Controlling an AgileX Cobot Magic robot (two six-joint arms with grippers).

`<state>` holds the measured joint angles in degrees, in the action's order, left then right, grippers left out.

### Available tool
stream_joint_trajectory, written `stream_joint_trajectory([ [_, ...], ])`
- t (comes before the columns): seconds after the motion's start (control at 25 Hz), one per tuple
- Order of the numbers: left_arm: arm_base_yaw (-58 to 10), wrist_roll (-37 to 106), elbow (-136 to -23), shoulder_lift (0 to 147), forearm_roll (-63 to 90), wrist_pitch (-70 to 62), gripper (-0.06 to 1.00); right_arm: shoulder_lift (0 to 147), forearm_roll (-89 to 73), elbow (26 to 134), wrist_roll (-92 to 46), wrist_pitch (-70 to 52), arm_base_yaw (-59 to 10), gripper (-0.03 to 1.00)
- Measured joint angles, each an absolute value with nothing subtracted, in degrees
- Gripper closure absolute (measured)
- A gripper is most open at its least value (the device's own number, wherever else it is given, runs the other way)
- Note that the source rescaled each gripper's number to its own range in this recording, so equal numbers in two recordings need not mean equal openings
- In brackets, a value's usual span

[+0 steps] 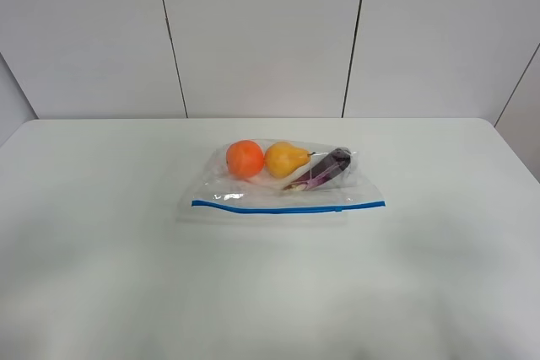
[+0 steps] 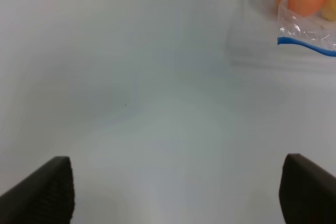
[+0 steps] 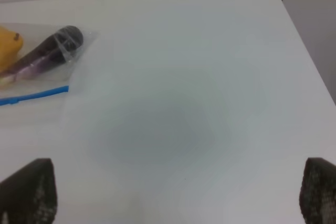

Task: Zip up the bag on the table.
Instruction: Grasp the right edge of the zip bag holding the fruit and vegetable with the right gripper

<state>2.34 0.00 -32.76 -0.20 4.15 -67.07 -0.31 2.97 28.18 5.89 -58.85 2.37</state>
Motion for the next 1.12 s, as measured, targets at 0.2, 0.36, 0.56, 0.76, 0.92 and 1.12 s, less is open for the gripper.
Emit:
stream_joint_trajectory([
  [0.2,2.3,0.0,-32.8,-0.2,4.2,-67.1,0.03,-0.3,3.0,28.2,5.9,-58.9,2.4,-0.03],
  [0.36,2.3,0.0,-32.8,-0.2,4.2,-67.1,0.03,-0.3,3.2,28.2,5.9,-58.9,2.4,-0.03],
  [0.56,2.3,0.0,-32.8,-0.2,4.2,-67.1,0.03,4.9,2.8,30.7,5.9,-56.9,2.4,-0.03],
  [0.76,2.3,0.0,-32.8,-0.2,4.2,-67.1,0.03,21.5,-1.6,37.7,5.0,-53.5,2.4,-0.03],
  [0.92,2.3,0.0,-32.8,-0.2,4.2,-67.1,0.03,35.8,-6.1,44.3,2.2,-53.0,2.4,-0.03],
  [1.12,2.3,0.0,-32.8,-0.2,4.2,-67.1,0.03,53.6,-12.1,51.9,0.7,-52.7,2.4,-0.03],
])
